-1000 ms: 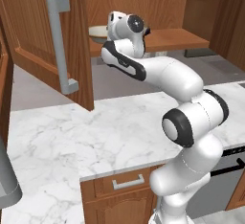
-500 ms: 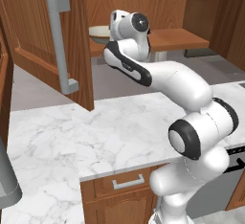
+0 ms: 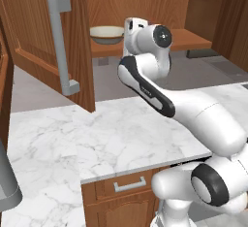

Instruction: Pick the mug and place it in the sink. Pick the bowl and place it in the open cabinet and then close the cabinet.

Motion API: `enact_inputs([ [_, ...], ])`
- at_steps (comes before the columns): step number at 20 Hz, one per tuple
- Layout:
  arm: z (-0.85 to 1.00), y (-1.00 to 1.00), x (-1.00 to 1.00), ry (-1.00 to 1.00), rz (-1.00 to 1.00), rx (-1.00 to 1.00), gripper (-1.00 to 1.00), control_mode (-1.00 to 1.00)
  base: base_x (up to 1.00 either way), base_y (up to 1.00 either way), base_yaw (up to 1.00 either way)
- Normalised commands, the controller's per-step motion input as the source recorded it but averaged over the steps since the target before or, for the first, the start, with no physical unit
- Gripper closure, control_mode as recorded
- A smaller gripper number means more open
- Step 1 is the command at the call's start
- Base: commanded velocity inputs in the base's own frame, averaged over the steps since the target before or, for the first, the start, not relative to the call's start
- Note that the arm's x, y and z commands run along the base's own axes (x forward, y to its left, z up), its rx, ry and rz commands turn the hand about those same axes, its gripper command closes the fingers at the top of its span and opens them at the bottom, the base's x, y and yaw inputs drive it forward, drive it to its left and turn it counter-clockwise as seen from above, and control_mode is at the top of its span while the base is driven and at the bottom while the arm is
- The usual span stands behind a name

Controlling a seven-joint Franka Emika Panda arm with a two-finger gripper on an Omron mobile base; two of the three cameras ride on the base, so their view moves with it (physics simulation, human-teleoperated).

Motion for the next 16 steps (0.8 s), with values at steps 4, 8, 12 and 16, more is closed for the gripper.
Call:
enact_inputs([
  [4,0.06,-0.26,-0.75,0.00,0.00,0.02,-1.00,-1.00,0.00,0.00,0.00],
  [8,0.05,-0.08,-0.70,0.00,0.00,0.01,-1.00,-1.00,0.00,0.00,0.00],
  [12,0.06,-0.01,-0.59,0.00,0.00,0.00,-1.00,-1.00,0.00,0.00,0.00],
  [16,0.00,0.00,-0.43,0.00,0.00,0.00,-1.00,-1.00,0.00,0.00,0.00],
])
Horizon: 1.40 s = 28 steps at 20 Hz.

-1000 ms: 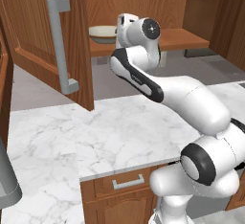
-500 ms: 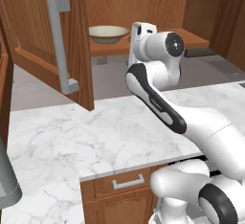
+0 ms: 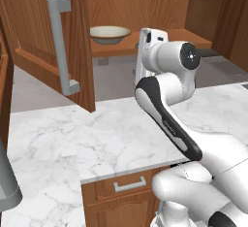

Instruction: Pick the mug and place it in the sink. Pick the bowl and place it in the open cabinet and then close the cabinet.

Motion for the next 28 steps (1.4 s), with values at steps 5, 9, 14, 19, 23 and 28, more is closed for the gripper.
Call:
enact_inputs([
  [5,0.00,-0.03,-0.36,0.00,0.00,0.00,-1.00,-1.00,0.00,0.00,0.00],
  [9,0.00,-0.13,-0.37,0.00,0.00,0.00,-1.00,-1.00,0.00,0.00,0.00],
  [14,0.00,-0.02,-0.46,0.00,0.00,0.00,-1.00,-1.00,0.00,0.00,0.00],
  [19,0.00,-0.12,-0.52,0.00,0.00,0.00,-1.00,-1.00,0.00,0.00,0.00],
  [23,0.00,-0.37,-0.63,0.00,0.00,0.02,-1.00,-1.00,0.00,0.00,0.00],
  [28,0.00,-0.27,-0.53,0.00,0.00,0.02,-1.00,-1.00,0.00,0.00,0.00],
])
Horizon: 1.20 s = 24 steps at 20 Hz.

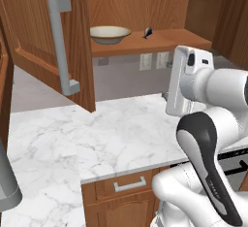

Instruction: Pick the mug and place it in the sink. Pick the bowl and place it in the open cabinet and then close the cabinet.

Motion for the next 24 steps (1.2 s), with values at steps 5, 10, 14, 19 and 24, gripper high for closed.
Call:
enact_inputs([
  [5,0.00,-0.30,-0.34,0.00,0.00,0.00,-1.00,-1.00,0.00,0.00,0.00],
  [10,0.00,-0.51,-0.17,0.00,0.00,0.02,-1.00,-1.00,0.00,0.00,0.00],
  [14,0.00,-0.61,-0.06,0.00,0.00,0.05,-1.00,-1.00,0.00,0.00,0.00],
  [19,0.00,-0.59,-0.21,0.00,0.00,0.05,-1.00,-1.00,0.00,0.00,0.00],
  [24,0.04,-0.41,-0.29,0.00,0.00,0.02,-1.00,-1.00,0.00,0.00,0.00],
])
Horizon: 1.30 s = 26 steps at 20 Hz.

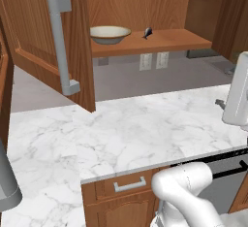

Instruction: Pick the mug and place it in the sink. Pick the bowl and place it in the open cabinet and then close the cabinet.

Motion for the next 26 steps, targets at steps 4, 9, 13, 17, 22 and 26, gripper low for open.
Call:
enact_inputs([
  [4,0.03,-0.35,-0.29,0.00,0.00,0.01,-1.00,-1.00,0.00,0.00,0.00],
  [9,0.03,-0.45,-0.19,0.00,0.00,0.02,-1.00,-1.00,0.00,0.00,0.00],
  [13,0.01,-0.56,-0.11,0.00,0.00,0.06,-1.00,-1.00,0.00,0.00,0.00],
  [17,0.00,-0.57,-0.19,0.00,0.00,0.07,-1.00,-1.00,0.00,0.00,0.00],
  [22,0.00,-0.55,-0.22,0.00,0.00,0.06,-1.00,-1.00,0.00,0.00,0.00],
  [26,0.00,-0.51,-0.16,0.00,0.00,0.05,-1.00,-1.00,0.00,0.00,0.00],
])
